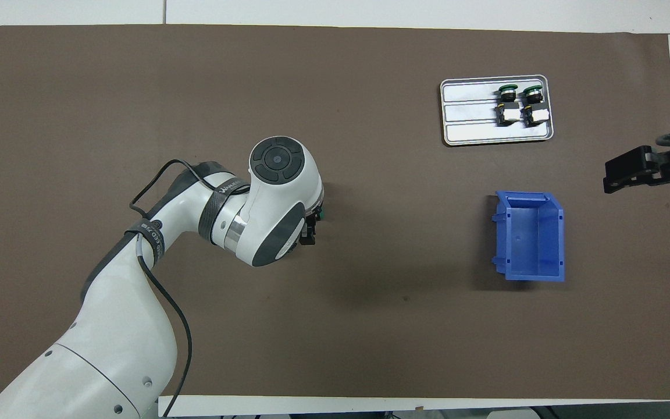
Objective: Place and press button with both arms
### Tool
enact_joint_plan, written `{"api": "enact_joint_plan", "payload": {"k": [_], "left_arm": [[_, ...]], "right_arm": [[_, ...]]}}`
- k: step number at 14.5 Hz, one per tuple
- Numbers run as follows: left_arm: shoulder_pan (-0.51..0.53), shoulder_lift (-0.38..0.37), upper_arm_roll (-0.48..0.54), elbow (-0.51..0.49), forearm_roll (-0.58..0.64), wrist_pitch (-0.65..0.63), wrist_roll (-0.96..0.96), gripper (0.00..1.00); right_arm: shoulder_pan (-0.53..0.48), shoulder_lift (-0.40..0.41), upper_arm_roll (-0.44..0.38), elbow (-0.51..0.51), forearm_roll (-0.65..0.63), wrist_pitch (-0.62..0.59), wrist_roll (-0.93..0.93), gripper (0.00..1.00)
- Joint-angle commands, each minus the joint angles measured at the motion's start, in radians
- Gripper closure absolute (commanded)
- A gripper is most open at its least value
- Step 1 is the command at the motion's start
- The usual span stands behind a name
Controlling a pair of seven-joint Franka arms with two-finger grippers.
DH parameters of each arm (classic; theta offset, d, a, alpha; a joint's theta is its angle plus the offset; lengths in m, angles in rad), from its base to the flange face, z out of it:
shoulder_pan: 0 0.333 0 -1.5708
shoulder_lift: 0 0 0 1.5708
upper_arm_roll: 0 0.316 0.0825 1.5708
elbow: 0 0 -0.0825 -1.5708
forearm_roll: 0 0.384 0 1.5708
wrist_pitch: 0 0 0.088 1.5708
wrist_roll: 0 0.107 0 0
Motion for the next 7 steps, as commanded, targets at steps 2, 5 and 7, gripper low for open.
{"api": "enact_joint_plan", "payload": {"k": [2,5,7], "left_arm": [[-0.009,-0.007,0.012,-0.021,0.009,0.030,-0.016,0.41],[-0.013,-0.006,0.012,-0.015,0.009,0.030,-0.016,0.63],[-0.014,-0.006,0.012,-0.015,0.009,0.028,-0.015,0.70]], "right_arm": [[-0.002,-0.013,-0.002,-0.015,0.003,0.003,-0.022,0.00],[-0.002,-0.013,-0.002,-0.015,0.003,0.003,-0.022,0.00],[-0.002,-0.013,-0.002,-0.015,0.003,0.003,-0.022,0.00]]}}
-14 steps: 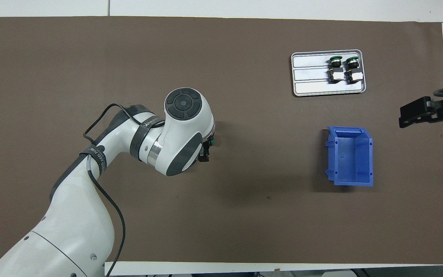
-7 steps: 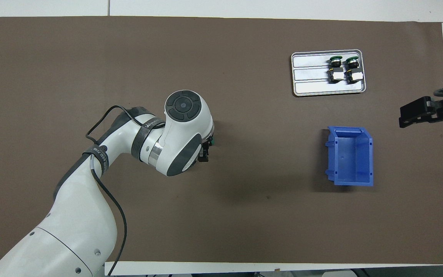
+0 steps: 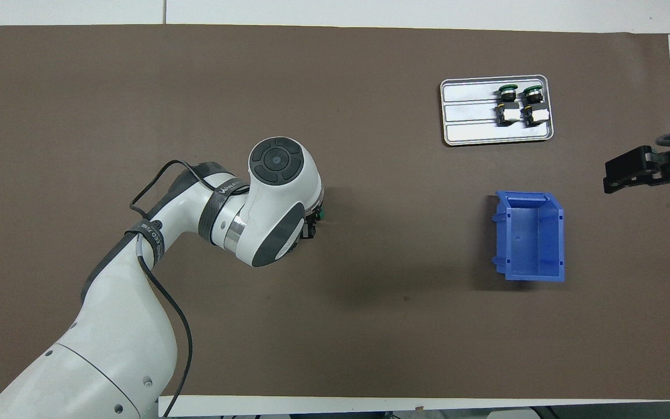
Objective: Place and press button with both arms
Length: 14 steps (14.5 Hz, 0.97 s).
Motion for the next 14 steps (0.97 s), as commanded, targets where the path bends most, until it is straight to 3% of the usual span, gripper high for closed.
{"api": "enact_joint_plan", "payload": {"k": [1,5,14], "left_arm": [[-0.014,-0.007,0.011,-0.012,0.009,0.018,-0.011,0.73],[-0.008,-0.006,0.011,0.014,0.009,0.003,-0.005,0.84],[0.069,-0.115,0.007,-0.005,-0.002,0.001,0.115,0.85]], "right_arm": [[-0.002,-0.013,-0.002,-0.015,0.003,0.003,-0.022,0.00],[-0.002,-0.013,-0.002,-0.015,0.003,0.003,-0.022,0.00],[-0.002,-0.013,-0.002,-0.015,0.003,0.003,-0.022,0.00]]}}
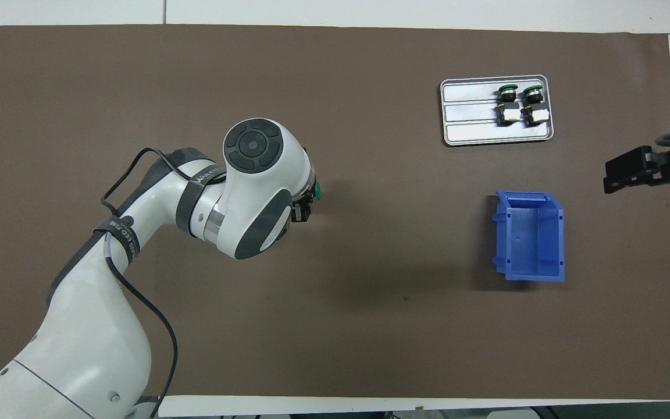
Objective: Place and press button with both arms
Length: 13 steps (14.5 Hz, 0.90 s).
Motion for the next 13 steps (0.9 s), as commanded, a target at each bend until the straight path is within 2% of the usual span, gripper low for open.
{"api": "enact_joint_plan", "payload": {"k": [1,5,13], "left_arm": [[0.034,-0.048,-0.002,-0.040,-0.005,0.002,0.065,0.85],[0.066,-0.051,-0.005,-0.048,-0.033,0.005,0.105,0.85],[0.128,-0.051,-0.001,-0.047,-0.422,0.092,0.398,0.85]], "right_arm": [[-0.002,-0.013,-0.002,-0.015,0.003,0.003,-0.022,0.00],[-0.001,-0.013,-0.002,-0.015,0.003,0.003,-0.022,0.00],[-0.002,-0.013,-0.002,-0.015,0.003,0.003,-0.022,0.00]]}}
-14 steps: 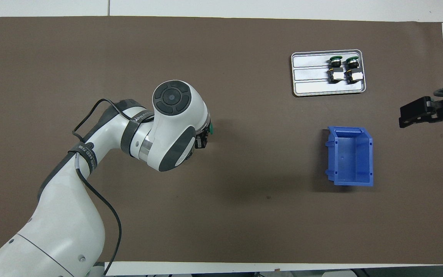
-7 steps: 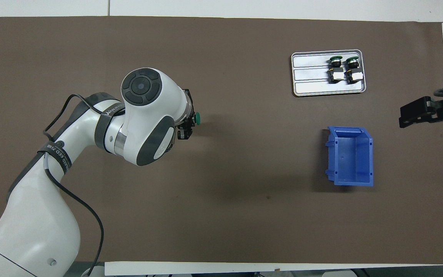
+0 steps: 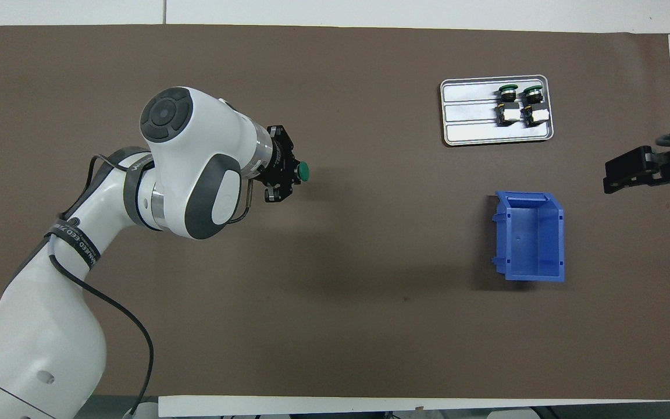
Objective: Place and press button with both arms
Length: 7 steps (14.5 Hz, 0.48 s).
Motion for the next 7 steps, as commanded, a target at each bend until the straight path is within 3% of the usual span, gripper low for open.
{"api": "enact_joint_plan", "payload": {"k": [1,7], "left_arm": [[0.017,-0.022,-0.002,-0.033,-0.122,0.042,0.104,0.85],[0.064,-0.054,-0.002,-0.116,-0.457,0.054,0.414,0.85]], "right_arm": [[-0.002,-0.013,-0.002,-0.015,0.003,0.003,-0.022,0.00],[-0.002,-0.013,-0.002,-0.016,0.003,0.003,-0.022,0.00]]}}
